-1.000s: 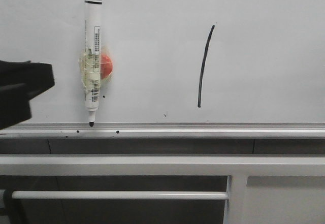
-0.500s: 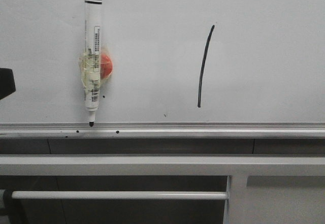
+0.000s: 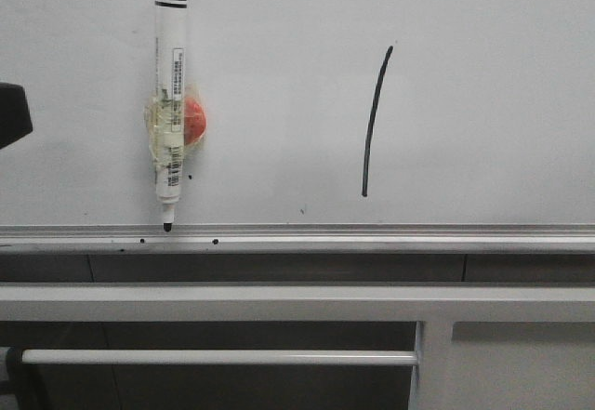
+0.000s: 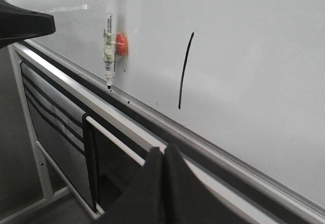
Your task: Write number 1 on whiteboard
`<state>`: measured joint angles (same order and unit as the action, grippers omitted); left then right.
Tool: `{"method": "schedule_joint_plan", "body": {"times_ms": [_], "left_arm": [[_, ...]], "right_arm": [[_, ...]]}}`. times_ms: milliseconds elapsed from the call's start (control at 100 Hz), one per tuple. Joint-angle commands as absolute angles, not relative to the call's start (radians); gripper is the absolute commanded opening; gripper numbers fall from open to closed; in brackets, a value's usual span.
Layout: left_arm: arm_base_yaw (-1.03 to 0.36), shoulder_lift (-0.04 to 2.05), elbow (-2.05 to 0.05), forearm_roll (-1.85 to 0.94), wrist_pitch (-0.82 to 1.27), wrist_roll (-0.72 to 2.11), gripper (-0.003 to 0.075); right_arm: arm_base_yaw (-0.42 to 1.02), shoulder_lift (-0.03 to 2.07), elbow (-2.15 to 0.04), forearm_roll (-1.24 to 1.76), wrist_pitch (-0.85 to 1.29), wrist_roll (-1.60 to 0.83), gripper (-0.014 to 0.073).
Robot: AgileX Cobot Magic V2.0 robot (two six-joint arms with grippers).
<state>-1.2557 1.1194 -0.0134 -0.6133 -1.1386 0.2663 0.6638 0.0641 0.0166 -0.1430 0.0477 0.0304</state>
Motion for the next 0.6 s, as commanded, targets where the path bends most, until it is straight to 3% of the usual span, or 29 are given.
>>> {"method": "schedule_joint_plan", "body": {"times_ms": [0,440,590], "left_arm": [[-1.261,1.108,-0.029,-0.517,-1.383,0.317,-0.0020],[-1.261,1.008,-0.033,-0.482,-1.383,0.410,-0.0020],[-1.259,0.946,-0.033,-0.582,-1.383,0.468,-0.0020]], "right_arm": [[0.666,0.075,0.038,-0.154,-0.032,0.031,-0.0064],[0.666,0.075,0.038,-0.154,-0.032,0.031,-0.0064],[0.666,0.075,0.038,-0.154,-0.032,0.031,-0.0064]]}}
